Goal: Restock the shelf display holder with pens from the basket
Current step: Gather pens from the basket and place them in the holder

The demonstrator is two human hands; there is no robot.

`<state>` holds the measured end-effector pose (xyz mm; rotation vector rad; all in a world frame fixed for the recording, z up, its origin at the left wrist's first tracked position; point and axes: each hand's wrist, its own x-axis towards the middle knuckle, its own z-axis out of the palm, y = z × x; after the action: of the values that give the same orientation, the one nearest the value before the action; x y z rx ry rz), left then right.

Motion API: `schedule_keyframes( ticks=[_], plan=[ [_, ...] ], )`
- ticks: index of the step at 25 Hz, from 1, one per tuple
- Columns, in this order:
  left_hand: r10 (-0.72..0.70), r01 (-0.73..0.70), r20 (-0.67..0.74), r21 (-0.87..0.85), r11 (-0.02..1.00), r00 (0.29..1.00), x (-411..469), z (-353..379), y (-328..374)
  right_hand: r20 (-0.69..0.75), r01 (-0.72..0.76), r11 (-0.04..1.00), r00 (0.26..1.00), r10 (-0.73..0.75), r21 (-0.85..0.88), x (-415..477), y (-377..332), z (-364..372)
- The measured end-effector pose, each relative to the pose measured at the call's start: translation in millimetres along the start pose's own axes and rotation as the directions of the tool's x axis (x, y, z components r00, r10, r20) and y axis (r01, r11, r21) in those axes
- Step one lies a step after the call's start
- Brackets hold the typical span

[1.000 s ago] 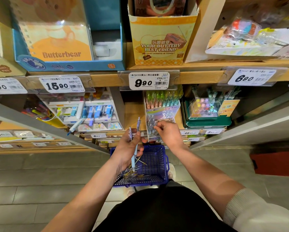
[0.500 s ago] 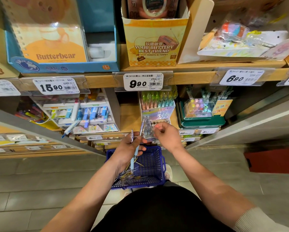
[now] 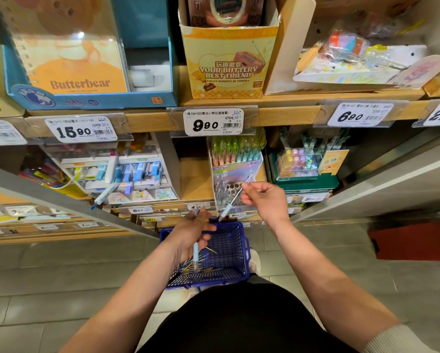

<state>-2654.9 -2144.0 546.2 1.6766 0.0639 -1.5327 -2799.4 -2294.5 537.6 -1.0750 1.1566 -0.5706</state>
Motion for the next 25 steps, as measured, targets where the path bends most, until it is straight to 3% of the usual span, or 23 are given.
schedule_keyframes(
  ticks=[2, 5, 9, 13, 19, 25],
  plan=[
    [0.003, -0.002, -0.03, 0.009, 1.0, 1.0, -0.3, -2.0, 1.4, -0.027, 0.068, 0.987, 0.997, -0.073, -0.143, 2.1, 5.9, -2.5],
    [0.009, -0.006, 0.019, -0.137, 0.991, 1.0, -4.4, -0.1, 4.0, 0.027, 0.223, 0.883, 0.972, -0.233, -0.414, -1.8, 20.2, 2.5],
    [0.061, -0.059, 0.002, -0.214, 0.975, 0.998, -4.3, -1.5, 4.1, 0.102, 0.331, 0.802, 0.94, -0.325, -0.497, -3.1, 30.8, 11.8],
    [0.094, -0.097, -0.024, -0.197, 0.976, 0.995, -4.1, -6.0, 2.3, 0.236, 0.459, 0.643, 0.883, -0.406, -0.613, -1.1, 34.8, 20.5],
    [0.111, -0.112, -0.017, -0.213, 0.971, 0.994, -7.2, -6.9, 0.6, 0.3, 0.399, 0.454, 0.913, -0.276, -0.797, 9.8, 43.1, 32.5],
    [0.227, -0.231, -0.045, -0.166, 0.959, 0.973, -7.2, -7.8, 2.4, 0.245, 0.282, 0.446, 0.959, -0.139, -0.85, 15.6, 50.0, 31.0]
  ],
)
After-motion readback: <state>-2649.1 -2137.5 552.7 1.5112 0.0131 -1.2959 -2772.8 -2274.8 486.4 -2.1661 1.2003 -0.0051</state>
